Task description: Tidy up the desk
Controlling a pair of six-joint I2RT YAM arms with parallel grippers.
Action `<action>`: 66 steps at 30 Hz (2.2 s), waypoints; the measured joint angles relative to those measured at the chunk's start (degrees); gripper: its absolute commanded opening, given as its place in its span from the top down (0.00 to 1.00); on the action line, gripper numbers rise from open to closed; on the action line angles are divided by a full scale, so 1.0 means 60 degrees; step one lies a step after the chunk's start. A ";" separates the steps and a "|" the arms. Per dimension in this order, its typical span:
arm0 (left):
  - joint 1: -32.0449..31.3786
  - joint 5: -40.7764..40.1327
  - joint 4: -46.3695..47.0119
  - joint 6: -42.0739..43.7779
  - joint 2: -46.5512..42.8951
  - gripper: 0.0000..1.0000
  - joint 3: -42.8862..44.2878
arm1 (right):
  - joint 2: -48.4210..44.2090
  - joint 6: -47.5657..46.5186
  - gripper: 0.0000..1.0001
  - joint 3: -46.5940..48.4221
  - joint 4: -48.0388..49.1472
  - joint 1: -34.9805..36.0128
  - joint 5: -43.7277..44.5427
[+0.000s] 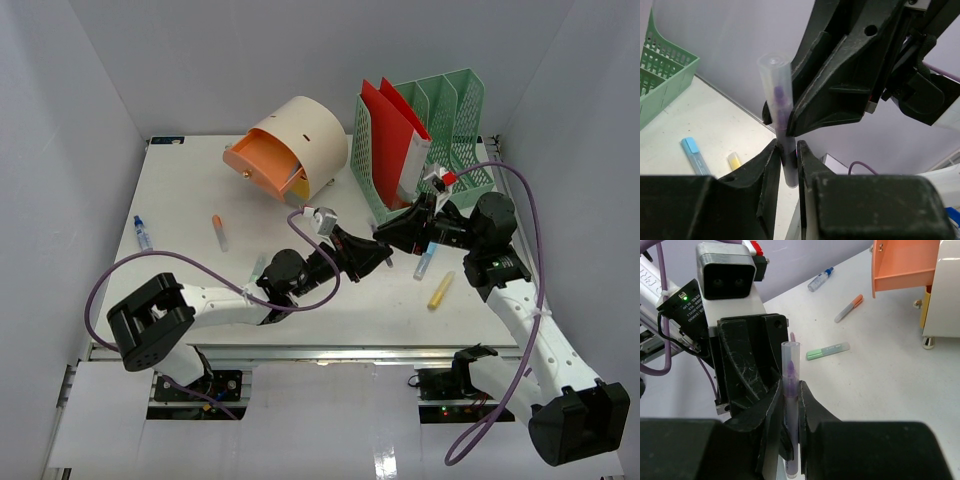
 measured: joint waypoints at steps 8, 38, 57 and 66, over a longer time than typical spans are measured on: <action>-0.0001 -0.0205 0.0017 -0.0397 -0.0009 1.00 -0.0110 | -0.0016 -0.0131 0.08 -0.0158 0.0216 0.0000 0.0027; 0.6801 -0.1185 -1.4374 -0.3272 0.0819 1.00 0.8548 | -0.1077 -0.1362 0.10 -0.2611 0.2227 -0.3905 -0.2952; 0.7492 0.0423 -1.6510 -0.3720 0.2294 0.51 1.0218 | -0.1193 -0.1348 0.10 -0.2620 0.2246 -0.4135 -0.2950; 0.7492 0.0658 -1.6591 -0.3752 0.2327 0.48 1.0365 | -0.1193 -0.1347 0.10 -0.2620 0.2246 -0.4293 -0.2950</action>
